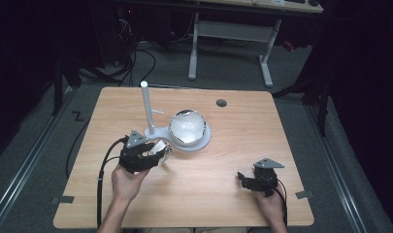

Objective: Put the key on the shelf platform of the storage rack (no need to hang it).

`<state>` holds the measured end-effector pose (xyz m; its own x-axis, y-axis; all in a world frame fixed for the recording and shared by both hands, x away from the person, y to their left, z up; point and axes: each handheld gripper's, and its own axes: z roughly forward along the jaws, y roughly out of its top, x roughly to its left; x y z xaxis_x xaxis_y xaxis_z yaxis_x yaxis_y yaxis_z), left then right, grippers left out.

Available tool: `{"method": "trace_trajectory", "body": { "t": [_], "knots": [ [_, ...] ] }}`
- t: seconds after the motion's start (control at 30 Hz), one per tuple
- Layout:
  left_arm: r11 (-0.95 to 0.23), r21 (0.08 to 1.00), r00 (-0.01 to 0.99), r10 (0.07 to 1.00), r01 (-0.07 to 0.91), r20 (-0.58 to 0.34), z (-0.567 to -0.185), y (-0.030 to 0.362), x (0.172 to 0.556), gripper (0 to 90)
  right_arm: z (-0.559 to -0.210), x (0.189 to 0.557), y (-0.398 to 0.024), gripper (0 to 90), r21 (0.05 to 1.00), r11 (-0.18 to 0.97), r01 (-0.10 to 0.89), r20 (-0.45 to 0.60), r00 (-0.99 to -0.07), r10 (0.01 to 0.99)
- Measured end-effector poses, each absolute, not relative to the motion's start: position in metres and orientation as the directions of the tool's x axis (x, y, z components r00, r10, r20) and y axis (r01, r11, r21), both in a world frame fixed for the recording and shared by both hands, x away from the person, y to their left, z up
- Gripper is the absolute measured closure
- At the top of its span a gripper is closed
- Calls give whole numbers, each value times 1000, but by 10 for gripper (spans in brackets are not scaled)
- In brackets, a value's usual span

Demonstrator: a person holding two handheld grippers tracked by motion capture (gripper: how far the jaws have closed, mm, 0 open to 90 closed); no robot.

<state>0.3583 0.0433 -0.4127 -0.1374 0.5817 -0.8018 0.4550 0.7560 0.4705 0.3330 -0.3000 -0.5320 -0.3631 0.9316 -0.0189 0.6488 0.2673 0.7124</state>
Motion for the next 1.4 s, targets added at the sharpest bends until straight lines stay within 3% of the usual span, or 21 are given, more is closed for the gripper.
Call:
{"method": "trace_trajectory", "body": {
  "t": [0.2,0.47,0.77,0.97,1.4],
  "knots": [
    [777,421,-131,532,468,-837,-398,41,358,510,-532,333,-300,221,713,267,648,-19,-363,932],
    [752,443,-83,546,489,-834,-385,33,360,510,-532,333,-300,222,713,267,648,-19,-363,932],
    [762,409,-71,507,502,-859,-365,24,369,510,-532,333,-300,221,713,267,648,-19,-362,932],
    [746,443,-37,528,497,-848,-351,15,379,510,-532,333,-300,221,713,267,648,-19,-363,932],
    [769,440,-60,522,463,-851,-346,5,404,510,-532,333,-300,221,713,267,648,-19,-362,932]
  ]
}}
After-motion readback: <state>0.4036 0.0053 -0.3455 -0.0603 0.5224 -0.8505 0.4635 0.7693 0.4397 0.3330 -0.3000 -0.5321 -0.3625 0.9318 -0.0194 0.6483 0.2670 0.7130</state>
